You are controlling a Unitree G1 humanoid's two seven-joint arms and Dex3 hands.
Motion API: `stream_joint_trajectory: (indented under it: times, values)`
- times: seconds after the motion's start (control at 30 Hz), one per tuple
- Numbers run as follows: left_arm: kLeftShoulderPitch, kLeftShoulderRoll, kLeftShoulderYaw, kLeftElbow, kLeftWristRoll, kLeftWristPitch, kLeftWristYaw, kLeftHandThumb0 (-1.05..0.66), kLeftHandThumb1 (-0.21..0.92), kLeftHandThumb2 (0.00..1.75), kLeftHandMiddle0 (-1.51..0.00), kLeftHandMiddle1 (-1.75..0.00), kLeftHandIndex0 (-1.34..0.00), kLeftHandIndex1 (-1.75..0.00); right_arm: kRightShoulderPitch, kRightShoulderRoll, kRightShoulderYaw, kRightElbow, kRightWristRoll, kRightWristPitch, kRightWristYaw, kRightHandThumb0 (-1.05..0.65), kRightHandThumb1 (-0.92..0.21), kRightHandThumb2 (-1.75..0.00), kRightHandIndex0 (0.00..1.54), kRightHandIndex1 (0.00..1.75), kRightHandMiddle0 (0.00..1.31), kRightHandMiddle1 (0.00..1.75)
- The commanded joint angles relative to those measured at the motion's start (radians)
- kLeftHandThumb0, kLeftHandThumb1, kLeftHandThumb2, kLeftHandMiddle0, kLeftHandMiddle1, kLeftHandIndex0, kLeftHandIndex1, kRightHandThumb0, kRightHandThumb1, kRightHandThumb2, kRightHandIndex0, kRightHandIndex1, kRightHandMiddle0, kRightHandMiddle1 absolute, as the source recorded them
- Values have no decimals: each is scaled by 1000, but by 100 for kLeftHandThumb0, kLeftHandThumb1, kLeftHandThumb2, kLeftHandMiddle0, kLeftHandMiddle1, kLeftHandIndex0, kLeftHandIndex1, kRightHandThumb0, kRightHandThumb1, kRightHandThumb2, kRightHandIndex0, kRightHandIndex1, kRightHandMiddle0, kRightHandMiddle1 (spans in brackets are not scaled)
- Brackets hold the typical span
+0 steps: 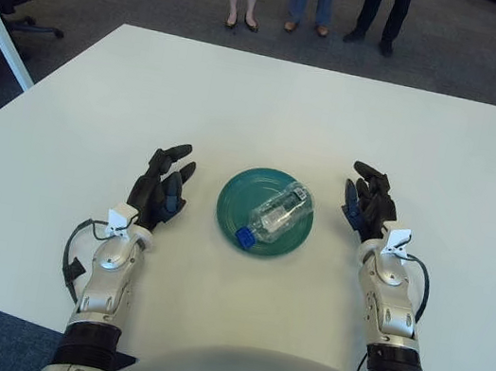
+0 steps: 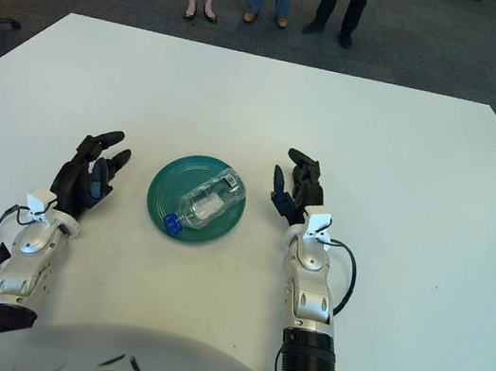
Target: Put the bottle into the plate.
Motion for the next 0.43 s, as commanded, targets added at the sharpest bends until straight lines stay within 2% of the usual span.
stream_joint_trajectory:
  times: [0.0,0.17,0.4]
  values:
    - [25,-2,5,39,11,-9,13,-72,92,80,-50,0,-7,-87,28,0,-6,4,-5,27,-5,-57,-92,-50,49,17,3,84]
    - [24,0,1,58,17,-60,12,-72,92,80,-50,0,-6,-88,28,0,-8,6,0,21,-1,-58,-92,-49,49,16,4,84]
    - [19,4,-3,77,27,-87,12,-72,92,80,-48,0,-6,-87,26,-6,-9,11,-3,11,4,-60,-92,-51,47,14,3,84]
